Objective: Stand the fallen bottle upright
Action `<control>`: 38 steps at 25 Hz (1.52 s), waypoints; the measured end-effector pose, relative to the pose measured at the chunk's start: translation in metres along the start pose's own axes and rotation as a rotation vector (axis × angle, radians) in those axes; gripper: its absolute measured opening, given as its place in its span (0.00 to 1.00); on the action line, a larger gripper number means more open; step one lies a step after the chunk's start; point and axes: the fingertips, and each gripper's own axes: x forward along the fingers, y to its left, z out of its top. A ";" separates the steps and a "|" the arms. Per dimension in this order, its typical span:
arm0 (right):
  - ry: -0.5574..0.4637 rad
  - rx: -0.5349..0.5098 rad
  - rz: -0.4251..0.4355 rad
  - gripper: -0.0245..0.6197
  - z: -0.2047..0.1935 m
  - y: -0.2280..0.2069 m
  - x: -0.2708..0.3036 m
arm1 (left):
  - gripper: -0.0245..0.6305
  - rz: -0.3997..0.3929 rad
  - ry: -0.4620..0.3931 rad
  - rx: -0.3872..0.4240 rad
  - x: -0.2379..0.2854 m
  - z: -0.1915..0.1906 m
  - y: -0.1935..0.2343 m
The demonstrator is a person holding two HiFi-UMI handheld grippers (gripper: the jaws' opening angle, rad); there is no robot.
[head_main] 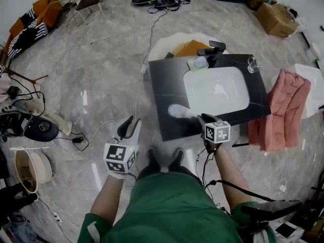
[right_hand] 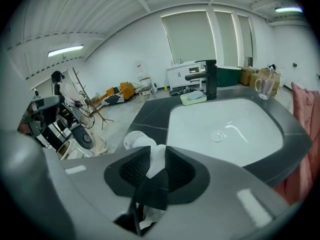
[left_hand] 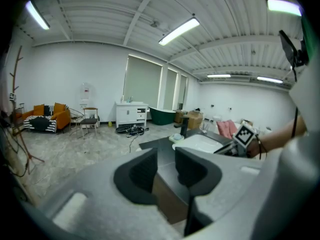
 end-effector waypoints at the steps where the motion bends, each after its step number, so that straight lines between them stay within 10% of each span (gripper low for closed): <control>1: -0.004 -0.006 -0.005 0.18 0.002 0.000 -0.001 | 0.20 0.000 -0.004 -0.001 -0.001 0.001 0.000; 38: 0.029 -1.053 -0.148 0.14 0.041 0.128 -0.017 | 0.18 0.021 -0.029 -0.036 -0.018 -0.003 0.017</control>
